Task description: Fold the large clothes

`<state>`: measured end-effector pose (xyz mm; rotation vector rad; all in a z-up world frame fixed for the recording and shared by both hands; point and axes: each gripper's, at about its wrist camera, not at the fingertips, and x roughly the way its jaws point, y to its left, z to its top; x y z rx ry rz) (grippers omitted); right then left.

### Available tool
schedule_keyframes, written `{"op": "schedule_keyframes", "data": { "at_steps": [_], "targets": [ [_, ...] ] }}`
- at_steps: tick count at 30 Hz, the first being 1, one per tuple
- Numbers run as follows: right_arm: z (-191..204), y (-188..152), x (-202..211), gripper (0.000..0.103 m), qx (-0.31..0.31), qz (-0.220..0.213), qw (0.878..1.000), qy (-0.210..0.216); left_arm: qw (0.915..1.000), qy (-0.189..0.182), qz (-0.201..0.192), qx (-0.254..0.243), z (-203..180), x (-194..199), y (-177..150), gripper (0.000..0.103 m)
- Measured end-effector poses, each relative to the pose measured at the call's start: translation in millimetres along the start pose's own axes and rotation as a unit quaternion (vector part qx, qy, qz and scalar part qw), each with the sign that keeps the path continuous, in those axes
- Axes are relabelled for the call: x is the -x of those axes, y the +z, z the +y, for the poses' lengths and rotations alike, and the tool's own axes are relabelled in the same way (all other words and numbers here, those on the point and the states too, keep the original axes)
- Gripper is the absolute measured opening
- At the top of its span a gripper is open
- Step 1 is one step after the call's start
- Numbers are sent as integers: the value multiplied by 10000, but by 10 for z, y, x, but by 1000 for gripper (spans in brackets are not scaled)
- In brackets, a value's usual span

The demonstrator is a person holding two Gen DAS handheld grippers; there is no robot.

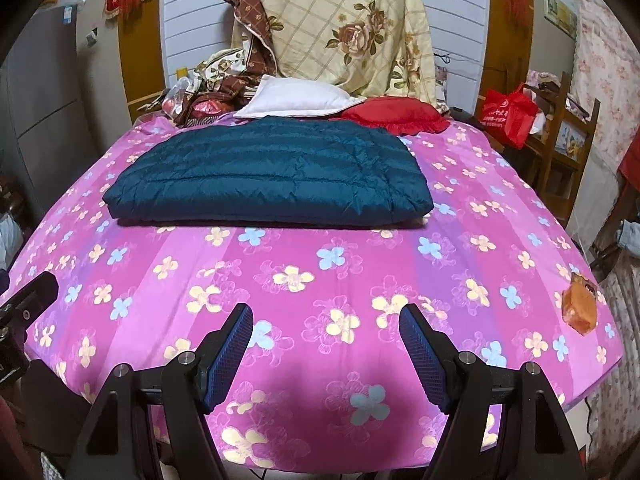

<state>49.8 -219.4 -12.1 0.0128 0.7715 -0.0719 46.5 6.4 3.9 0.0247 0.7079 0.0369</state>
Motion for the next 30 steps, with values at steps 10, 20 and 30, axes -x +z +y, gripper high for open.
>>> {"op": "schedule_keyframes", "data": {
  "at_steps": [10, 20, 30],
  "targets": [
    [48, -39, -33, 73, 43, 95, 9999, -69, 10000, -16, 66, -34, -19, -31, -22, 102],
    [49, -52, -78, 73, -28, 260, 9995, -188, 9999, -71, 145, -43, -29, -75, -63, 102],
    [56, -54, -84, 73, -53, 287, 9992, -288, 9997, -93, 175, -109, -50, -97, -103, 102]
  ]
}}
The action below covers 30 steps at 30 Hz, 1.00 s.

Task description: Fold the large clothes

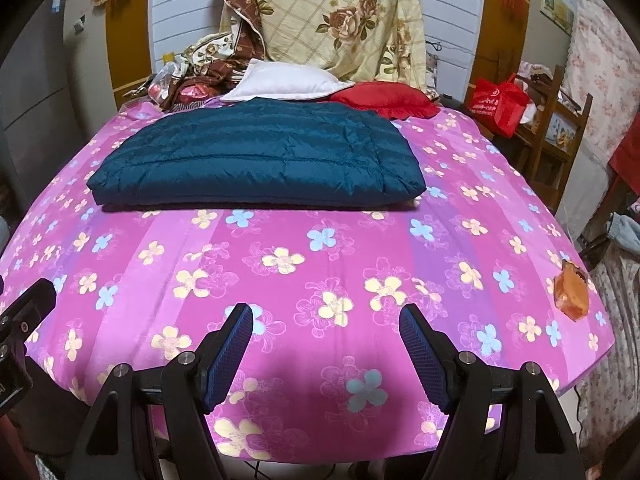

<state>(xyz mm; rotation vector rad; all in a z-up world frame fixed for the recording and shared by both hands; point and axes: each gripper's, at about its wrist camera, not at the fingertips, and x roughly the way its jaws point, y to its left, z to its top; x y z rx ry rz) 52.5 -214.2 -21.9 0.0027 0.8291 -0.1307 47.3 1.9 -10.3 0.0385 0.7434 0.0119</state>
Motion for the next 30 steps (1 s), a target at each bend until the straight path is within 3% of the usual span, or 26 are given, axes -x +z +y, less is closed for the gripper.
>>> {"op": "schedule_keyframes", "data": {
  "at_steps": [30],
  "targets": [
    [49, -20, -16, 73, 47, 38, 10000, -7, 9999, -1, 127, 61, 35, -77, -24, 102]
  ]
}}
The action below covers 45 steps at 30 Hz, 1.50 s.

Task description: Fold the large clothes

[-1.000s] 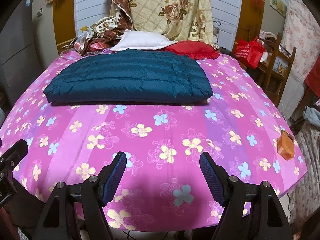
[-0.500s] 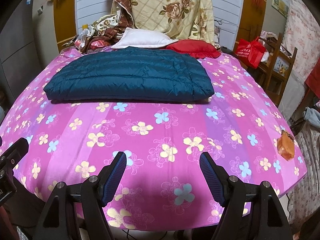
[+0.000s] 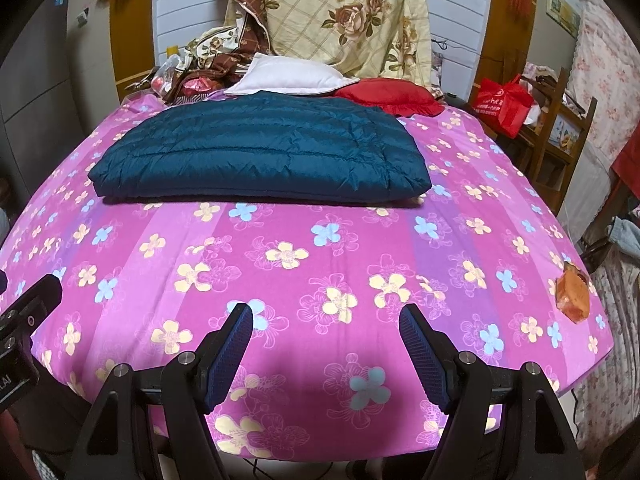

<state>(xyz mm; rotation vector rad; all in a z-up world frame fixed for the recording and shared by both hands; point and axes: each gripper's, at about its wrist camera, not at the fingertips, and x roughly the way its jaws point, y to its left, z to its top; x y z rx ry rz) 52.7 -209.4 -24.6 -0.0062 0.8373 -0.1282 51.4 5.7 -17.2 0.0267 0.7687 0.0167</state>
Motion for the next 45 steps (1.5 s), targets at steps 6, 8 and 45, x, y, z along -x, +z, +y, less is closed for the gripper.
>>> {"op": "schedule_keyframes", "data": {
  "at_steps": [6, 8, 45],
  "targets": [
    [14, 1, -1, 73, 17, 6, 10000, -3, 10000, -11, 18, 6, -3, -11, -7, 102],
    [26, -7, 4, 73, 36, -1, 10000, -3, 10000, -23, 41, 9, -4, -28, -21, 102],
    [104, 1, 20, 74, 129, -128, 9997, 180, 9998, -50, 197, 71, 38, -107, -55, 102]
  ]
}}
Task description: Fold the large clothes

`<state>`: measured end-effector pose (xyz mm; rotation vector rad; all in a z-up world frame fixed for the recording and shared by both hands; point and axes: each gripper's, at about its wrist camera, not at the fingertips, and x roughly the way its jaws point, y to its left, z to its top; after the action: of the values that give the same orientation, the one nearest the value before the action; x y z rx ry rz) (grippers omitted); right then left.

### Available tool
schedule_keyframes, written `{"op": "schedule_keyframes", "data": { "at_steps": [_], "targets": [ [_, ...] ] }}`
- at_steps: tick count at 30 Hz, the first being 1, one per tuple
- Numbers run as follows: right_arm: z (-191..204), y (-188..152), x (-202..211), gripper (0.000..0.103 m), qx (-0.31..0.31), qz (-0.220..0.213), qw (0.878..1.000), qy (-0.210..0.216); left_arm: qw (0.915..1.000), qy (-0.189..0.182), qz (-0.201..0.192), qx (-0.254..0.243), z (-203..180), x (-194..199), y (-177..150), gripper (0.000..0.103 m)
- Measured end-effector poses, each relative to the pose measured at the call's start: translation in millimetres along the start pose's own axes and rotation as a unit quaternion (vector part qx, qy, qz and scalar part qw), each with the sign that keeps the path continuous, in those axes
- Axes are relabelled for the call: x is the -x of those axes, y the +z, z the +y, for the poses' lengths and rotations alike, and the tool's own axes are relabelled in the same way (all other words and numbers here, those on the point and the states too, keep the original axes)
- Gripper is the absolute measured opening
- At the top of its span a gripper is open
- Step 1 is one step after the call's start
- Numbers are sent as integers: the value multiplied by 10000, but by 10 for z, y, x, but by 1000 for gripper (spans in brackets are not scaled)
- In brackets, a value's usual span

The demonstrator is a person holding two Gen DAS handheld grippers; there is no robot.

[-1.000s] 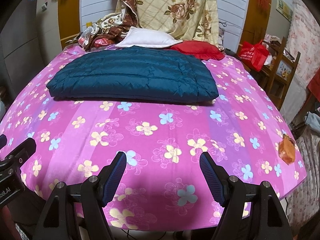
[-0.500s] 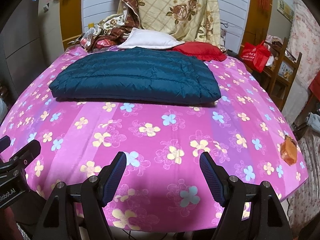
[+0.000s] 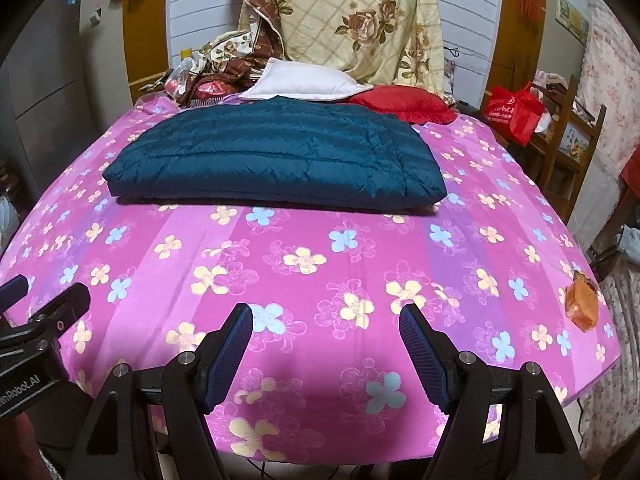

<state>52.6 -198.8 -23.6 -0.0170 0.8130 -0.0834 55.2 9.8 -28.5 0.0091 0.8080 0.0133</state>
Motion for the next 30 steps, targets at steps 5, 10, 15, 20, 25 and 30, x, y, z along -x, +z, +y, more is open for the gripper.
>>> {"op": "schedule_keyframes", "data": {
  "at_steps": [5, 10, 15, 20, 25, 30],
  "targets": [
    [15, 0, 60, 74, -15, -169, 9998, 74, 10000, -5, 7, 7, 4, 2, -3, 102],
    [2, 3, 23, 74, 30, -85, 9999, 120, 10000, -8, 10, 3, 8, -3, 5, 102],
    [7, 2, 6, 74, 37, -69, 9999, 131, 10000, -10, 6, 9, 7, -2, 4, 102],
    [3, 4, -4, 74, 33, -76, 9999, 142, 10000, -9, 9, -3, 7, -1, 3, 102],
    [0, 5, -7, 74, 29, -64, 9999, 152, 10000, -8, 7, -1, 9, -6, 15, 102],
    [-5, 4, -13, 74, 21, -53, 9999, 152, 10000, -7, 2, 3, 10, -6, 11, 102]
  ]
}}
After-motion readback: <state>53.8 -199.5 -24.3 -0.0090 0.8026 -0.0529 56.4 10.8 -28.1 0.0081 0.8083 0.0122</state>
